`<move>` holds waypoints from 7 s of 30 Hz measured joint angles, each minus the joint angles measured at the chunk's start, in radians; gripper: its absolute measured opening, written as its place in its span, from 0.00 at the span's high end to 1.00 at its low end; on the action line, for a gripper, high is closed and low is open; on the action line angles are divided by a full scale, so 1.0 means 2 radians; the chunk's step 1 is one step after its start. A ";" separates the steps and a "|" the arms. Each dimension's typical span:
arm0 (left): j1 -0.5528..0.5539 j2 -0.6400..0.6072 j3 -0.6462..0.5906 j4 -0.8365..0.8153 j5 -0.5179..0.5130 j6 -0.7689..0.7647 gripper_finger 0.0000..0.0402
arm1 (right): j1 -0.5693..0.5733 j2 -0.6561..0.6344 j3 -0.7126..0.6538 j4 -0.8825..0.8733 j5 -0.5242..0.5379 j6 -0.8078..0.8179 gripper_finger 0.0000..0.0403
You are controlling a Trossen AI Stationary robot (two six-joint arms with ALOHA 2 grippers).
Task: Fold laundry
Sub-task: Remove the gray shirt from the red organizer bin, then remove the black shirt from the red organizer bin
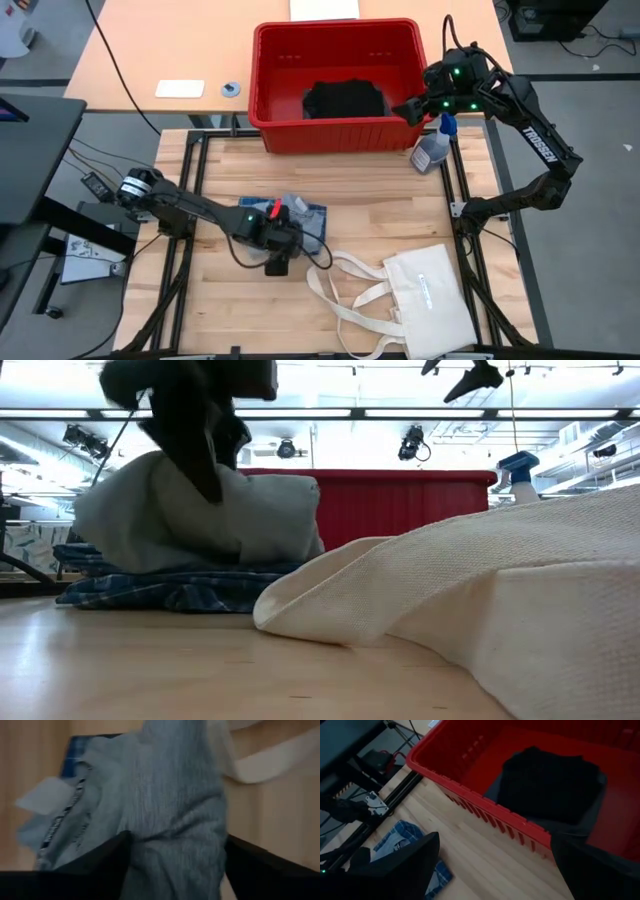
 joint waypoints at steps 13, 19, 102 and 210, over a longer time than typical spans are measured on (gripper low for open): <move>0.009 -0.027 0.029 -0.009 0.004 -0.019 0.03 | 0.003 0.000 0.000 0.003 0.005 -0.002 0.05; 0.049 -0.022 -0.110 0.072 -0.004 -0.009 0.03 | 0.014 0.000 0.000 0.002 0.013 0.000 0.07; 0.599 0.478 0.535 0.218 0.317 0.073 0.96 | -0.107 0.221 0.000 0.210 -0.123 -0.087 0.14; 0.531 0.327 0.518 0.145 0.285 0.257 0.48 | -0.193 0.344 0.003 0.277 -0.220 0.080 0.95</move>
